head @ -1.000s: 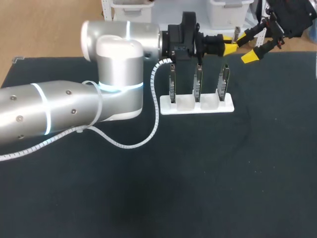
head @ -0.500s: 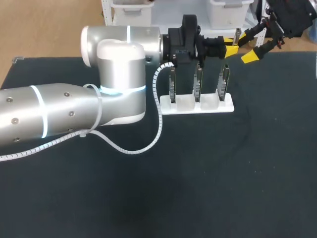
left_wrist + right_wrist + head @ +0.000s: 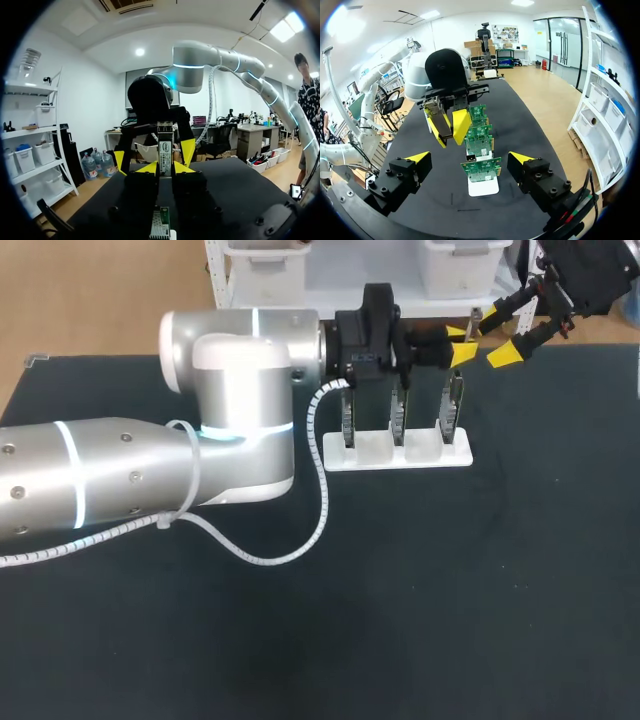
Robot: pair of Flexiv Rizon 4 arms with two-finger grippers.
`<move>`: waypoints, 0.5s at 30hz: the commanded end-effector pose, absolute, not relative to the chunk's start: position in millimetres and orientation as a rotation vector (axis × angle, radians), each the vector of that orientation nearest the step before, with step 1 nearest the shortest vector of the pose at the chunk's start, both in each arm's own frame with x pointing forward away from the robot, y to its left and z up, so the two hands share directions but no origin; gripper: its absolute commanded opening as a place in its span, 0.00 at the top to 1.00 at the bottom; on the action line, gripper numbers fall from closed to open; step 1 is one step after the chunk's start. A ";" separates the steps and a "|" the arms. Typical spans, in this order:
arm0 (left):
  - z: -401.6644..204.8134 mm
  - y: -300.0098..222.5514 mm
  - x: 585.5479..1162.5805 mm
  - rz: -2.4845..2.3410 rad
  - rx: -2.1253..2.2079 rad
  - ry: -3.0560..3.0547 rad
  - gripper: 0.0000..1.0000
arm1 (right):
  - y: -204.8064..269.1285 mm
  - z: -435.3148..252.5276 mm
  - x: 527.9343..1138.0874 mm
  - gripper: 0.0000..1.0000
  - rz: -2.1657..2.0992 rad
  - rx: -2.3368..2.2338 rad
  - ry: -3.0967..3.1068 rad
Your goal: Pick up the optical module with the left hand, and insert it into the network port with the right hand.
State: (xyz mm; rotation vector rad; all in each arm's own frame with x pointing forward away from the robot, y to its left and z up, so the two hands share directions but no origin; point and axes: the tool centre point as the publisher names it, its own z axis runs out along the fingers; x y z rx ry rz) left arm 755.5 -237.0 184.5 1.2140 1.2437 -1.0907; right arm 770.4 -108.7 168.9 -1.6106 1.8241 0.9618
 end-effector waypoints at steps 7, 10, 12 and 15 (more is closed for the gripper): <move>180.5 -236.1 762.7 -1.091 1.206 1.249 1.00 | -108.7 168.8 769.4 0.00 0.959 -1.609 1.824; 181.9 -237.5 765.4 -1.091 1.209 1.243 1.00 | -108.7 168.8 769.4 0.00 0.959 -1.609 1.824; 181.9 -237.8 766.4 -1.091 1.213 1.241 1.00 | -108.7 168.8 769.4 0.00 0.959 -1.609 1.824; 181.4 -237.8 767.1 -1.095 1.216 1.241 1.00 | -108.7 168.8 769.4 0.00 0.959 -1.609 1.824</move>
